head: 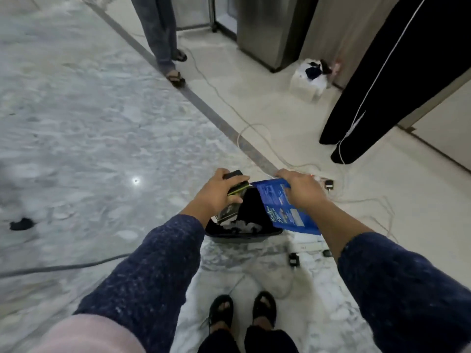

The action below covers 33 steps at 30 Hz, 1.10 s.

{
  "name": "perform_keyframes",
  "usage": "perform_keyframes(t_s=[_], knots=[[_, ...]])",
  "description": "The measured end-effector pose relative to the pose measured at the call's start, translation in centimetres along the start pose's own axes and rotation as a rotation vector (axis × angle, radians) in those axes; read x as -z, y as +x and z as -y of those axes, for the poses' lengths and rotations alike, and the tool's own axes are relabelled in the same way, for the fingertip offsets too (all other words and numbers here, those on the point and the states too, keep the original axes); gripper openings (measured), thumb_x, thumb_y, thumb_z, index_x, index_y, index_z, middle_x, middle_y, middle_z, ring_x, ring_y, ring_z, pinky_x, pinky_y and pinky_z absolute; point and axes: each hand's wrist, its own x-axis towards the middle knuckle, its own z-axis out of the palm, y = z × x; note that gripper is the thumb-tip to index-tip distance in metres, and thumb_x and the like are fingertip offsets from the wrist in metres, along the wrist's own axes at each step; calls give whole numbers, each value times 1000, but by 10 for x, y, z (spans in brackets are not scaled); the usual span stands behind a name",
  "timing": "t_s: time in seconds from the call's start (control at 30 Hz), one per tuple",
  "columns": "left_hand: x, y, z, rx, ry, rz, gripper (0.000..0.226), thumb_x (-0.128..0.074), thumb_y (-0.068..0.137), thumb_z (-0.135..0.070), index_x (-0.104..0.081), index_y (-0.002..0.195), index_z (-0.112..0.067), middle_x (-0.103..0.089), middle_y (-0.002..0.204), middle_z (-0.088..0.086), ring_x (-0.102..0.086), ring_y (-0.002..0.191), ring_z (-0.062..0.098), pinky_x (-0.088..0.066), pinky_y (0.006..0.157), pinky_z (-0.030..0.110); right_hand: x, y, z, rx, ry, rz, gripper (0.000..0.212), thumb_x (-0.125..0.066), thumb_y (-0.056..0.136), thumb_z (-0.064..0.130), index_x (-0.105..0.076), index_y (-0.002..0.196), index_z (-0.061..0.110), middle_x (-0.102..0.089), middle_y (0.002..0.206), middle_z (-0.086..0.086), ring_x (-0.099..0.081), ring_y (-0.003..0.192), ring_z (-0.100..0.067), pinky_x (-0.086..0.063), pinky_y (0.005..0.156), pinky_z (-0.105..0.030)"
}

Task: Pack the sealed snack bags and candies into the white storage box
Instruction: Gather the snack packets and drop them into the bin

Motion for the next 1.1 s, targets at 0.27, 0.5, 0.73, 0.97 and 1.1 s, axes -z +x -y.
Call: perform_keyframes(t_s=[0.27,0.5,0.73,0.97,1.1], knots=[[-114,81,75,74,-6,92,77,-70,83,-24,-27,146,-35,-27,144,11,-39,130,32,-39,105,35,-119,96,-26,129,35,218,59,-46,92,9,-30,146,28,-54,132,-16,-56,112,-32,-42,81,-33],[-128,98,74,303,118,331,84,-58,89,-42,-5,152,-25,-7,158,9,-19,143,30,-33,112,41,-130,109,-44,37,-11,555,82,-63,88,35,-13,152,21,-19,158,-10,-32,140,-31,-37,110,-43],[-14,101,-23,238,306,383,60,-50,94,-39,-34,142,-7,-33,147,16,-35,135,30,-35,109,39,1,79,-44,-32,-60,495,62,-55,91,41,-38,139,6,-41,144,-15,-43,130,-31,-40,104,-37],[130,116,-167,26,470,142,53,-43,96,-46,-48,129,-5,-49,131,16,-48,121,31,-42,98,39,190,27,-55,-119,-135,246,55,-47,94,43,-49,130,2,-52,133,-15,-49,120,-33,-44,97,-36],[190,106,-245,-150,484,-14,51,-47,93,-46,-51,127,-8,-50,129,14,-48,119,30,-43,96,39,274,-24,-64,-240,-154,92,44,-47,93,46,-59,105,5,-60,107,-13,-57,105,-32,-45,81,-35]])
